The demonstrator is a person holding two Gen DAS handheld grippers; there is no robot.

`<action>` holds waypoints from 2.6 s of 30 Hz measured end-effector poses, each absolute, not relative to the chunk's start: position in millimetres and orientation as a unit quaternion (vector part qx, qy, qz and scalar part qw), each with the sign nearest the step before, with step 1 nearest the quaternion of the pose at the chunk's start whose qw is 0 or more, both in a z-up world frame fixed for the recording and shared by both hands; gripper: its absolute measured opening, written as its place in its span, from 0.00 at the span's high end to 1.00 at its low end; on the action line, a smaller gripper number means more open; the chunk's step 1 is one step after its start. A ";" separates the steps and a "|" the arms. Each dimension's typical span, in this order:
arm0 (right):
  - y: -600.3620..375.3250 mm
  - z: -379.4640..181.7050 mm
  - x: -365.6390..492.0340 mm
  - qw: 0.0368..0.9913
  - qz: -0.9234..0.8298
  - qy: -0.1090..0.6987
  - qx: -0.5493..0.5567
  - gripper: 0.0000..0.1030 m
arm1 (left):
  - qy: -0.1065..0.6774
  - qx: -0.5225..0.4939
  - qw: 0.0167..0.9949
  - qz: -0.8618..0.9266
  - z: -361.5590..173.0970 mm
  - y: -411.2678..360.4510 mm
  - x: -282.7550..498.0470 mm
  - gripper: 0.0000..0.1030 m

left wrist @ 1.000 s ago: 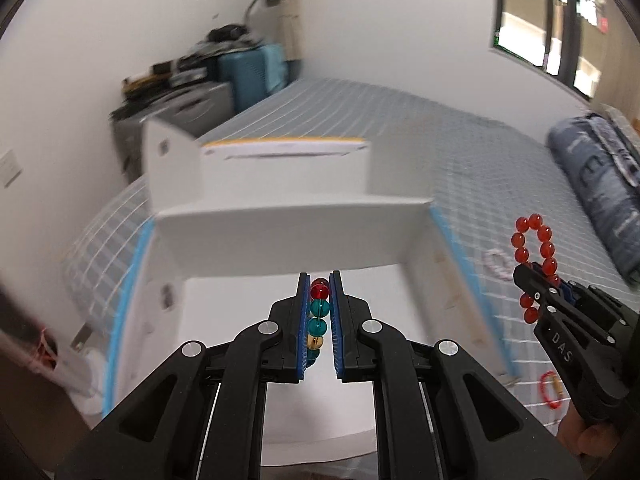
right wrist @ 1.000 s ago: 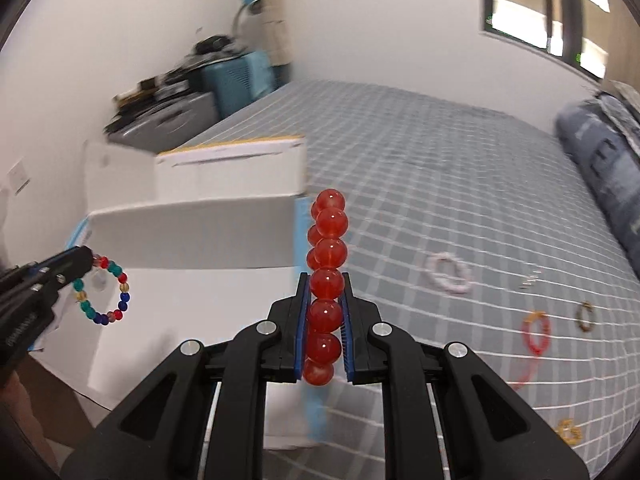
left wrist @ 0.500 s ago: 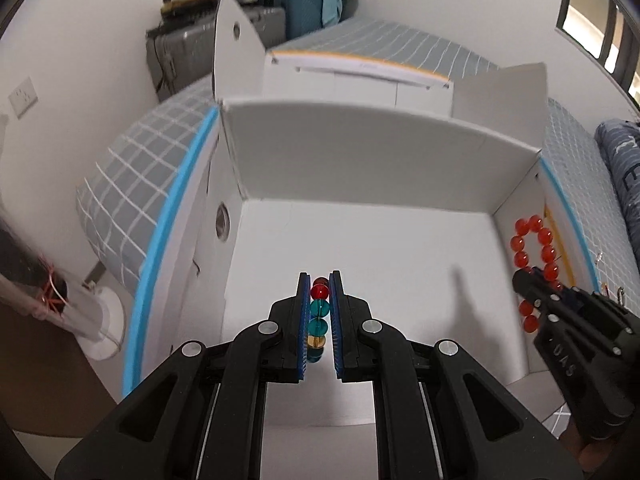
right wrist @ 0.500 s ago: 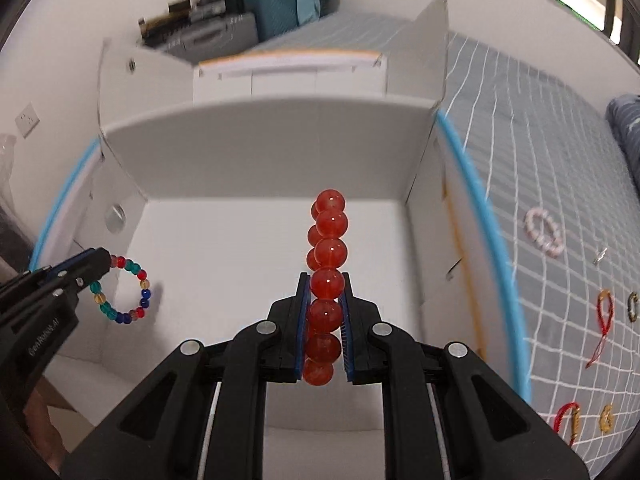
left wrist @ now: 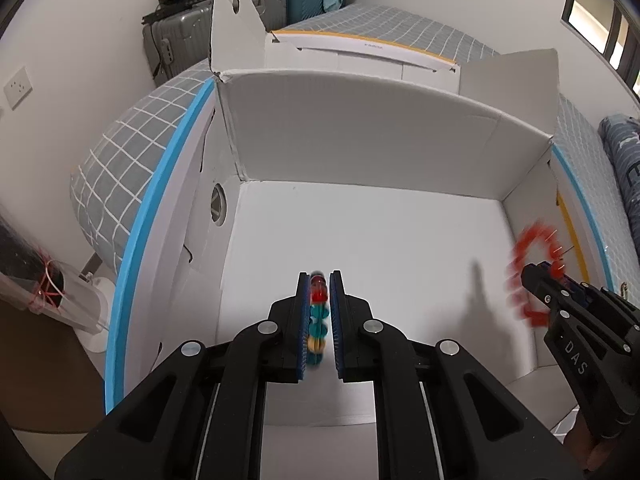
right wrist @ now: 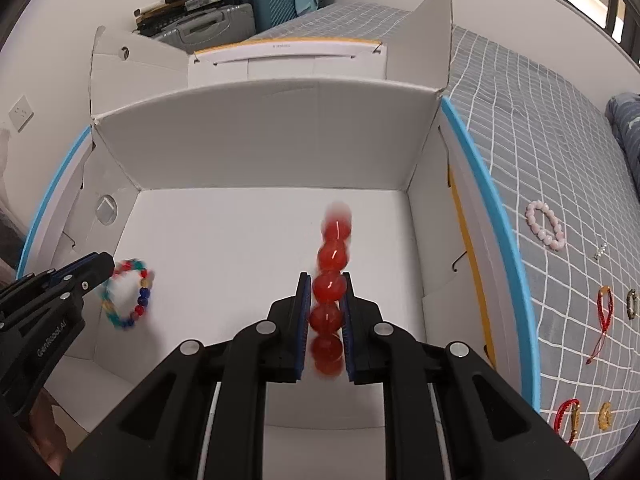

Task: Organize jewelry
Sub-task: 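Open both tools to drop the bracelets into the white box, then move both tools back over the remaining bracelets on the bed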

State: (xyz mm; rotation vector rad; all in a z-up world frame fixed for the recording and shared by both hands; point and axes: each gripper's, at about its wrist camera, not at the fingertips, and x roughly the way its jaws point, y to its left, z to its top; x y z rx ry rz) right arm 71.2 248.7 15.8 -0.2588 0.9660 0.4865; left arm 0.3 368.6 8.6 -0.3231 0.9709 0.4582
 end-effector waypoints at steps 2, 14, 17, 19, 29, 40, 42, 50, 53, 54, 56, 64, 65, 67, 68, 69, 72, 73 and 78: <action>246.8 18.0 69.5 0.850 0.235 0.456 -0.121 0.69 | 0.454 -0.155 0.849 0.219 12.8 367.8 -1.7 0.67; 231.4 45.8 62.3 0.875 0.229 0.411 -0.115 0.19 | 0.393 -0.115 0.875 0.257 51.4 352.9 -16.0 0.10; 223.3 52.1 62.1 0.878 0.228 0.407 -0.106 0.16 | 0.380 -0.113 0.880 0.262 59.3 348.7 -18.6 0.06; 218.3 56.1 61.3 0.880 0.227 0.404 -0.104 0.16 | 0.374 -0.113 0.882 0.265 62.7 346.6 -20.6 0.06; 171.6 81.7 54.6 0.896 0.210 0.382 -0.090 0.16 | 0.363 -0.107 0.894 0.240 80.7 310.2 -20.5 0.05; 35.3 112.1 51.3 0.925 0.128 0.352 -0.069 0.16 | 0.348 -0.069 0.924 0.143 101.7 199.5 7.8 0.06; 3.8 112.5 49.6 0.928 0.108 0.351 -0.064 0.16 | 0.346 -0.062 0.929 0.116 102.0 168.4 15.2 0.06; -128.4 89.6 41.0 0.931 0.018 0.364 -0.031 0.16 | 0.369 -0.033 0.929 0.013 70.8 57.1 41.2 0.06; -162.6 68.8 39.3 0.925 0.002 0.379 -0.016 0.16 | 0.384 -0.026 0.923 -0.011 50.0 25.0 51.5 0.06; -169.3 63.1 38.4 0.924 -0.001 0.382 -0.013 0.16 | 0.389 -0.026 0.921 -0.017 43.8 17.7 55.2 0.06; -186.3 44.7 39.3 0.920 -0.005 0.393 -0.003 0.16 | 0.399 -0.028 0.916 -0.027 27.3 5.1 62.2 0.06; -206.9 -17.2 52.1 0.901 -0.006 0.434 0.013 0.16 | 0.438 -0.014 0.898 -0.036 -36.1 -23.7 83.5 0.06; -206.6 -21.2 54.4 0.899 -0.005 0.437 0.013 0.16 | 0.441 -0.011 0.897 -0.038 -40.3 -23.6 84.9 0.06; -207.0 -34.9 57.1 0.895 -0.001 0.446 0.014 0.16 | 0.448 -0.012 0.893 -0.043 -51.2 -24.3 88.9 0.06; -207.7 -39.2 58.3 0.893 0.000 0.450 0.016 0.16 | 0.452 -0.018 0.891 -0.046 -56.3 -23.5 90.7 0.06; -208.7 -47.3 60.2 0.887 0.007 0.460 0.024 0.16 | 0.457 -0.023 0.888 -0.049 -60.8 -23.1 93.0 0.06; -208.3 -58.0 63.9 0.880 0.012 0.473 0.033 0.17 | 0.473 -0.032 0.879 -0.054 -76.4 -24.5 99.3 0.06; -206.4 -59.7 64.2 0.881 0.012 0.472 0.026 0.17 | 0.473 -0.028 0.879 -0.053 -78.6 -26.4 100.4 0.06; -207.7 -67.4 69.9 0.876 0.008 0.482 0.034 0.21 | 0.474 -0.013 0.879 -0.045 -87.5 -31.2 102.2 0.06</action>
